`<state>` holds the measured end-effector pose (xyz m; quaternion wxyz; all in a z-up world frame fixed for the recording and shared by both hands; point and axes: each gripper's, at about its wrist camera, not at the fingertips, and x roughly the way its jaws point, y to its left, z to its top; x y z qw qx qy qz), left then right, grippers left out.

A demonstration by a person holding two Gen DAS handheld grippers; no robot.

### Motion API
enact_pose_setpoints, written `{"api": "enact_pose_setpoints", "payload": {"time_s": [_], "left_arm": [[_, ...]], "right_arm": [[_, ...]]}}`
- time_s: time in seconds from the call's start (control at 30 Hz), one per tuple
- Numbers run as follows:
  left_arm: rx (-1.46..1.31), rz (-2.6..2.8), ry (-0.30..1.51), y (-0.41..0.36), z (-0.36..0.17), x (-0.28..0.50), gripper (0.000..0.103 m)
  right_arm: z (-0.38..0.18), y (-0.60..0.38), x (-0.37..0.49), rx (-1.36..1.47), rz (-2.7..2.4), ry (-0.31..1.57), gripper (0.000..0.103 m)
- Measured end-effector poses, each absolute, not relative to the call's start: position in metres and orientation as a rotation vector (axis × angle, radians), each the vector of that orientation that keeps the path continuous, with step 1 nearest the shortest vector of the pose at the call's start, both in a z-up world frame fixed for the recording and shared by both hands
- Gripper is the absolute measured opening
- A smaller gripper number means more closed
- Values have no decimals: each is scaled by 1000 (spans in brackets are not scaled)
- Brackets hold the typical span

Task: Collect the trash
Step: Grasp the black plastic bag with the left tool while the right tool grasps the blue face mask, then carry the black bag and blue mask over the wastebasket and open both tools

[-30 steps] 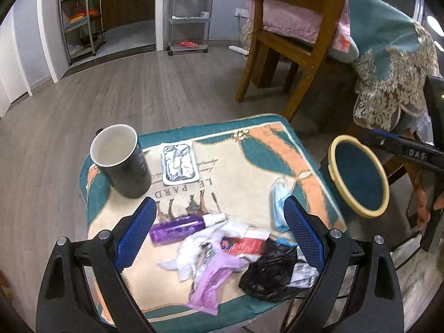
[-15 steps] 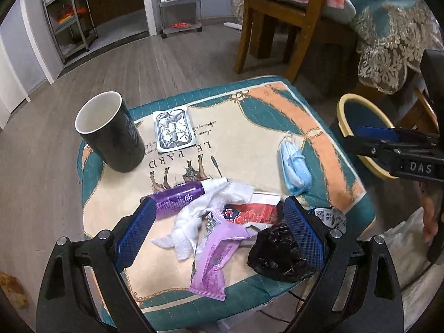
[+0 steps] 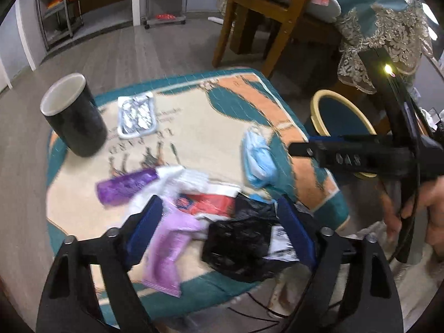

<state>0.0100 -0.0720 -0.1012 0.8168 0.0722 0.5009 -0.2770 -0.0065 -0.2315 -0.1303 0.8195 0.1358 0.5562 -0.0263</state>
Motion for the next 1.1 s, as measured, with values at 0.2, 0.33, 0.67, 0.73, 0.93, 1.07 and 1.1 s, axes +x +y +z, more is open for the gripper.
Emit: {"api": "enact_pose_setpoints", "payload": {"time_s": [0.2, 0.33, 0.67, 0.73, 0.93, 1.07, 1.1], "left_arm": [[181, -620, 1182, -83, -131, 5, 55], [203, -605, 1265, -81, -153, 12, 11], [231, -603, 1209, -78, -150, 21, 1], [226, -595, 1187, -77, -145, 26, 1], [205, -588, 1111, -74, -120, 31, 0], [177, -594, 1037, -73, -97, 35, 0], [170, -596, 1023, -73, -91, 36, 0]], "right_arm": [[-138, -240, 7, 326, -71, 1200, 43], [-149, -240, 21, 373, -37, 1217, 43], [-173, -215, 42, 353, 17, 1313, 43], [-178, -211, 43, 330, 10, 1331, 40], [-171, -213, 44, 264, -27, 1285, 9], [-151, -224, 42, 273, -54, 1204, 9], [-144, -228, 41, 284, -59, 1178, 9]]}}
